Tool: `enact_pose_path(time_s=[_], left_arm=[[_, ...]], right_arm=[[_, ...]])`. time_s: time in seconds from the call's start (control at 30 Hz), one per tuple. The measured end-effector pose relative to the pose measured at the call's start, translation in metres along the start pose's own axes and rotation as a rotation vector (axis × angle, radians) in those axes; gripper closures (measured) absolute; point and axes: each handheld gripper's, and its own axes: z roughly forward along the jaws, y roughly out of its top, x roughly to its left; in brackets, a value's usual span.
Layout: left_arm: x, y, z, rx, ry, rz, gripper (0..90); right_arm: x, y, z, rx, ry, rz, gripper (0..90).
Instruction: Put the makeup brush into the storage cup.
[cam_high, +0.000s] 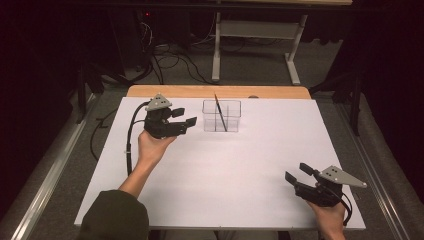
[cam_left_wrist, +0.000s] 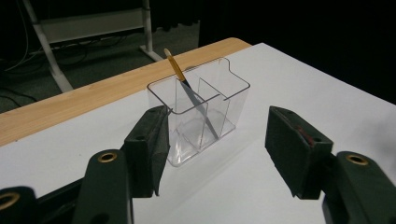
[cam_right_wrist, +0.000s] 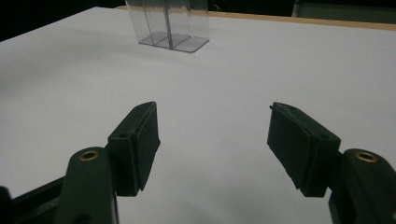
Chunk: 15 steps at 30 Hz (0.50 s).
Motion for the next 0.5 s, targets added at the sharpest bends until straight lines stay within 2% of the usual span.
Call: enact_pose_path(time_s=[0.5], left_arm=[[-0.0004, -0.0066, -0.0069, -0.006, -0.010, -0.011, 40.3]], right_arm=[[-0.0006, 0.0003, 0.0012, -0.001, 0.002, 0.001, 35.7]])
